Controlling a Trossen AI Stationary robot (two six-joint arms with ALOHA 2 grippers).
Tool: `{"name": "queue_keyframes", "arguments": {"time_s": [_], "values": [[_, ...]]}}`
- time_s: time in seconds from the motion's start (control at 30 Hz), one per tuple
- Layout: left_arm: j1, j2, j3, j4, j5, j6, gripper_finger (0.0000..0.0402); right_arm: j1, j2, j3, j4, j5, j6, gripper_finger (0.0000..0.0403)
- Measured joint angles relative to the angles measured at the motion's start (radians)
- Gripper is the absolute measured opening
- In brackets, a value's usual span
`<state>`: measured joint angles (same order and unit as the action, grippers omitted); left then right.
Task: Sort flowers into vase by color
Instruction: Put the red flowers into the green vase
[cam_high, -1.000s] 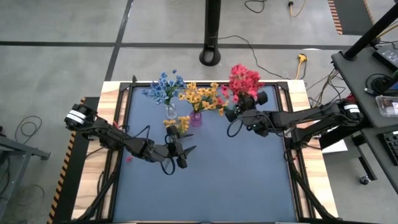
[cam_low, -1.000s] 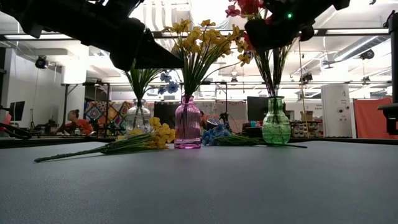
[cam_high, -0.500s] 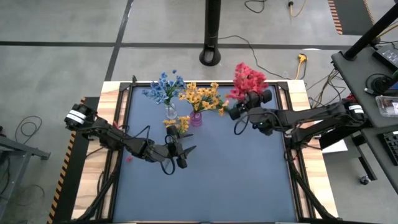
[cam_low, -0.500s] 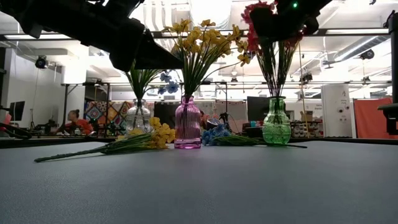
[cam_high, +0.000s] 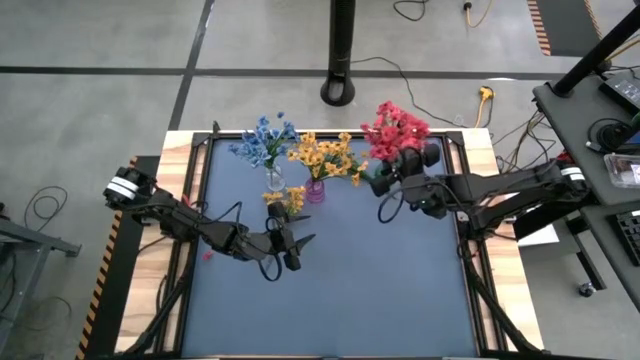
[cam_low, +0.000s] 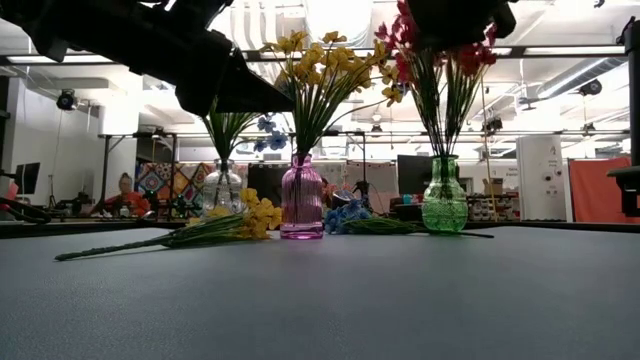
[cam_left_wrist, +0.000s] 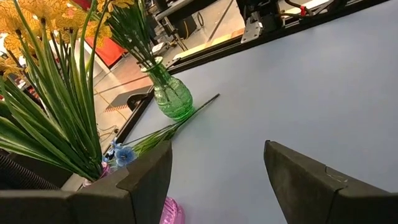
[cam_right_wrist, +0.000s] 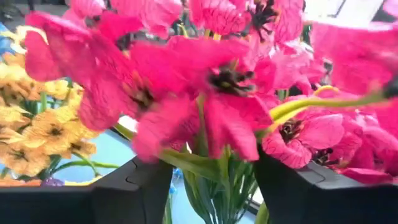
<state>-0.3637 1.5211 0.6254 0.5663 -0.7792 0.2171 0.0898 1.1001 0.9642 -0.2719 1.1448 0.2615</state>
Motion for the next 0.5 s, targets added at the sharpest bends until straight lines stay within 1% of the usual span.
{"name": "queue_keyframes", "arguments": {"time_s": [0.1,0.2,0.3,0.43,0.5], "values": [[0.0,0.0,0.0,0.0,0.0,-0.008,0.0237,0.0,0.009,0.041,-0.149,-0.001,0.106,0.0221],[0.0,0.0,0.0,0.001,0.0,-0.016,0.0237,0.0,0.009,0.07,-0.25,-0.012,0.176,0.0237],[0.0,0.0,0.0,0.001,-0.025,-0.017,0.0237,0.0,0.013,0.093,-0.305,-0.059,0.209,0.0252],[-0.001,0.0,0.001,0.0,-0.093,-0.017,0.0237,0.0,0.014,0.123,-0.329,-0.124,0.213,0.0268],[-0.005,0.0,0.012,-0.004,-0.104,-0.017,0.0237,0.001,0.014,0.14,-0.358,-0.134,0.213,0.0271]]}}
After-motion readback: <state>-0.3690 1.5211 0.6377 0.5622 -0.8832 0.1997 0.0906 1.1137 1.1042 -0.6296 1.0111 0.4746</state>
